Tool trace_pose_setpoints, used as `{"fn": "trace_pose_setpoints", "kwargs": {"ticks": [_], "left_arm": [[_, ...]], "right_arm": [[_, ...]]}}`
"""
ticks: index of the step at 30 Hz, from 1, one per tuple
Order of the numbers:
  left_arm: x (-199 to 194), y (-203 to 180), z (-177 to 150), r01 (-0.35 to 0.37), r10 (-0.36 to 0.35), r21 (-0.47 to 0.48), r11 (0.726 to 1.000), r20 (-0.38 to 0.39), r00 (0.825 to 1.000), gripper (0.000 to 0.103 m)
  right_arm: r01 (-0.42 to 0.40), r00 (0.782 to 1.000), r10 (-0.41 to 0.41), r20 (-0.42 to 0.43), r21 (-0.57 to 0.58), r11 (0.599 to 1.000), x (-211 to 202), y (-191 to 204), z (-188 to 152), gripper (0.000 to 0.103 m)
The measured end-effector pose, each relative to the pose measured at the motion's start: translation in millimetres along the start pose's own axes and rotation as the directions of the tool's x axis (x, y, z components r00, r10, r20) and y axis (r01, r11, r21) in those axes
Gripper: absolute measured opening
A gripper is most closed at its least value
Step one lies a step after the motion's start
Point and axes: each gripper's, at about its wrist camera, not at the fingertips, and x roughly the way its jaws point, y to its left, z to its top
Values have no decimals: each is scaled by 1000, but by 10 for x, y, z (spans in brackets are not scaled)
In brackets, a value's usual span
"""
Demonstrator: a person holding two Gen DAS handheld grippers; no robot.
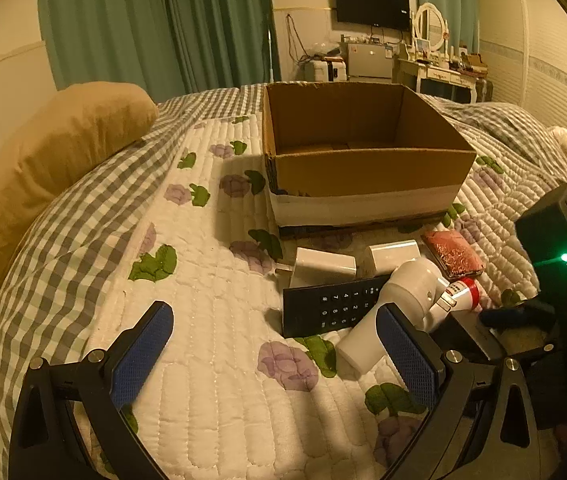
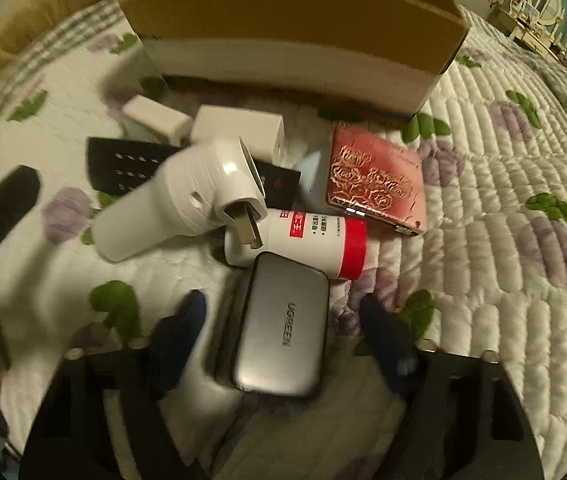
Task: Organize rigid objects
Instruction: 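Grasp the white hair dryer with the left gripper while the right gripper grasps the grey power bank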
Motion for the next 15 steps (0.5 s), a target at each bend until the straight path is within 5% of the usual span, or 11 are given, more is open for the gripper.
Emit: {"fn": "trace_pose_setpoints", "kwargs": {"ticks": [6,10,15], "left_arm": [[83,-124,25,37,-36,52,998,-20,999,99],[192,-262,46,32,-28,85,996,-44,999,91],[354,-476,23,128,-116,113,985,-104,988,87]], "right_arm": [[-21,993,18,118,21,1000,-327,-43,-84,44],[36,981,-40,189,25,999,-632,-114,-87,42],[59,967,-69,247,49,997,-848,-320,-28,41]]}}
